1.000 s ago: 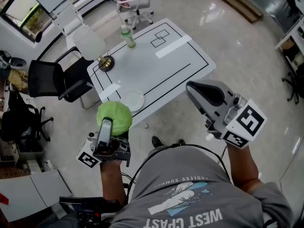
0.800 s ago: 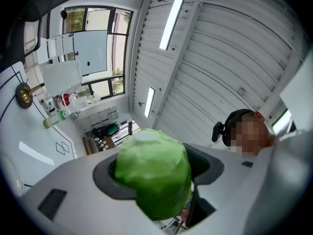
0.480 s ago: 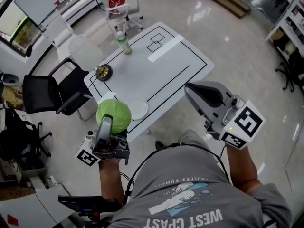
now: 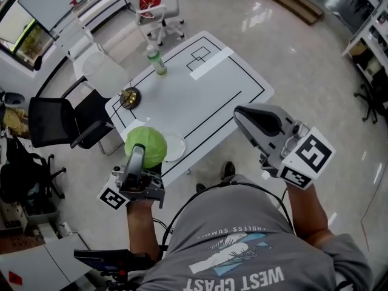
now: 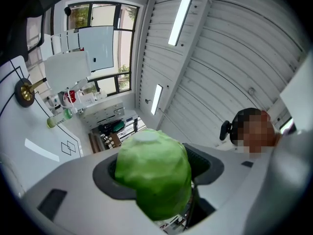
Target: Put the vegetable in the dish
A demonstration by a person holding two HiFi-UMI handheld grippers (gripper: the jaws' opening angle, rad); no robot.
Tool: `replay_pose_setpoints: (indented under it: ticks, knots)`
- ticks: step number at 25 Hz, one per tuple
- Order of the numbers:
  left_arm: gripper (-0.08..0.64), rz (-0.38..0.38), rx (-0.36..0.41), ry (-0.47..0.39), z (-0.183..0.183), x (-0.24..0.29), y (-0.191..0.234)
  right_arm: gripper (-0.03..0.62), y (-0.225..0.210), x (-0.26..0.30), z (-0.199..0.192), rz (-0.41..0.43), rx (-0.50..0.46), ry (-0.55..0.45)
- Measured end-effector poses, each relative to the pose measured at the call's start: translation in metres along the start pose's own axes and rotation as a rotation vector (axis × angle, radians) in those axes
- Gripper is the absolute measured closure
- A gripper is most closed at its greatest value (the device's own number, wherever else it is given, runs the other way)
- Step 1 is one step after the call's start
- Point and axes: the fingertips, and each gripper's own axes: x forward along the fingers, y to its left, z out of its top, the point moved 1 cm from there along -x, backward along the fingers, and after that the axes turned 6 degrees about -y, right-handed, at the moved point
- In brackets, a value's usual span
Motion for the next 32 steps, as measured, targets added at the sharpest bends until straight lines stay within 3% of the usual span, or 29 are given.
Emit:
replay_pose_setpoints:
  ticks: [11, 21, 27, 29, 32]
  knots:
    - [0.264, 0.06, 0.052, -0.03, -0.028, 0.058, 0.035, 0.584, -0.09, -0.005, 0.001, 0.052, 0.015, 0.01]
    - [0.264, 0.23, 0.056, 0.028, -0.028, 0.032, 0.103, 0.584, -0.115, 0.015, -0.013, 0.058, 0.046, 0.046]
    - [0.264, 0.33, 0.03, 0.141, -0.025, -0.002, 0.15, 0.584, -0.108, 0.04, -0.01, 0.064, 0.052, 0.067]
    - [0.264, 0.384, 0.036, 0.213, -0.031, -0.014, 0.174, 0.584, -0.109, 0.051, -0.014, 0.059, 0.056, 0.079]
    - [0.264, 0.495, 0.111, 0.363, -0.039, -0.044, 0.212, 0.584, -0.106, 0.069, -0.028, 0.067, 0.068, 0.107]
